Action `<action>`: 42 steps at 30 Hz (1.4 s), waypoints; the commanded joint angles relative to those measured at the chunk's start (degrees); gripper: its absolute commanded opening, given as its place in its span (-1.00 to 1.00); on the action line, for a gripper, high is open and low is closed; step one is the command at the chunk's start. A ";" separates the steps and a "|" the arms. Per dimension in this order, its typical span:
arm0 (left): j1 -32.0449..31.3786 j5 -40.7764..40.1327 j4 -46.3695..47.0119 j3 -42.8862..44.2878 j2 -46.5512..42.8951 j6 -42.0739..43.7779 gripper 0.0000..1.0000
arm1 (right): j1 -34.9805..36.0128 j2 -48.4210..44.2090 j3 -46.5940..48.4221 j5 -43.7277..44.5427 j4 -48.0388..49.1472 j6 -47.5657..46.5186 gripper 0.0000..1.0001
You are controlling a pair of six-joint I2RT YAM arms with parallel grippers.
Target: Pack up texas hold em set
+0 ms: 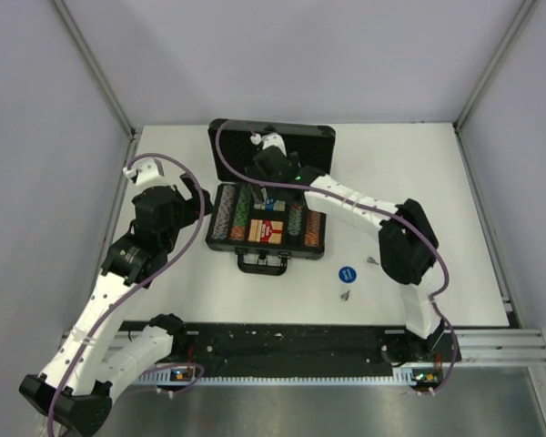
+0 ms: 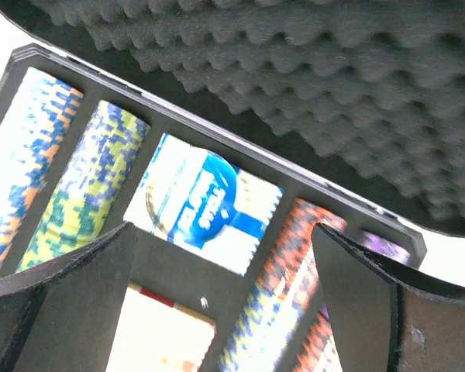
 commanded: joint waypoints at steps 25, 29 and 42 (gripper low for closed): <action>0.33 4.46 5.34 -2.55 0.64 -1.49 0.96 | -32.31 -42.85 -46.14 2.26 -13.70 19.59 0.98; 0.42 3.85 5.07 -2.90 0.11 -1.75 0.96 | -34.87 -39.77 -49.13 -2.41 -7.89 16.87 0.98; 0.42 2.09 4.90 -2.99 -0.15 0.10 0.96 | -37.51 -30.02 -47.73 -6.02 -1.38 14.57 0.98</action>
